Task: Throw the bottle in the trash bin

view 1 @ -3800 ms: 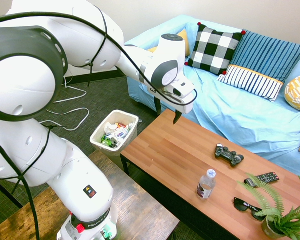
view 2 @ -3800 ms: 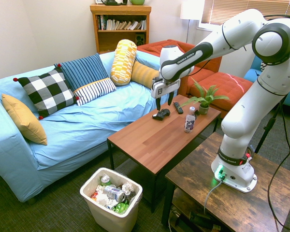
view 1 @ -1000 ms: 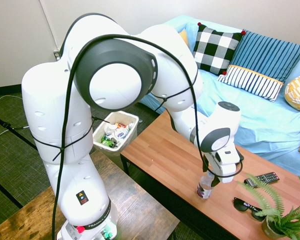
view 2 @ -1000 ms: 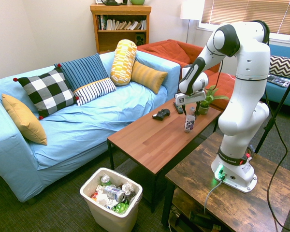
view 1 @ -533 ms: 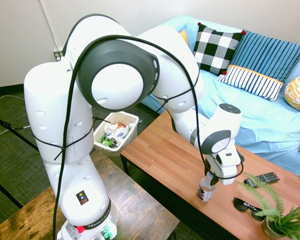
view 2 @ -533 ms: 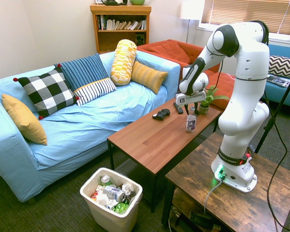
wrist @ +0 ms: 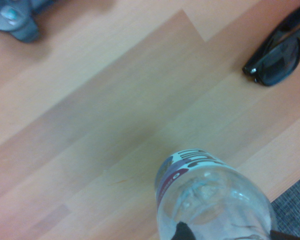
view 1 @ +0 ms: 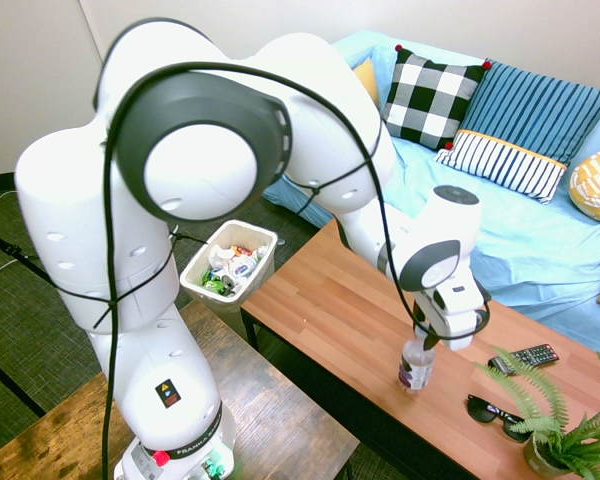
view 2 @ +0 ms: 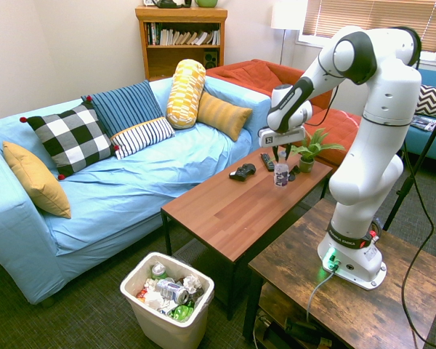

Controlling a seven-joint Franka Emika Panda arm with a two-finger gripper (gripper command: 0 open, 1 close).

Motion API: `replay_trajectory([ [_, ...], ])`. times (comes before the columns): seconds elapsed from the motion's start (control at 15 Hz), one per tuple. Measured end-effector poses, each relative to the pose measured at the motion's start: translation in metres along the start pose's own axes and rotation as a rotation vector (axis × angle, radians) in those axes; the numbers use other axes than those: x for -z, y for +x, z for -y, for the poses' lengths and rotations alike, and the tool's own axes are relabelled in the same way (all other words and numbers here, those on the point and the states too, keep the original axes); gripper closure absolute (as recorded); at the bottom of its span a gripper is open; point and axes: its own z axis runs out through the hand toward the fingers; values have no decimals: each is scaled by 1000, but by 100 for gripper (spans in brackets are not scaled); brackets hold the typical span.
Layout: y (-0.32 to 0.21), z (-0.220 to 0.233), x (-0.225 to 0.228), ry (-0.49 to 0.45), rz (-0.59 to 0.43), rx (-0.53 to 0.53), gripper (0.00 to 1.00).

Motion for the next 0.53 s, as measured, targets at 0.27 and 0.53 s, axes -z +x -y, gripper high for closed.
replay_trajectory([
  [0.27,-102,41,139,137,-85,120,100],
  [0.53,-273,87,218,262,-130,275,100],
])
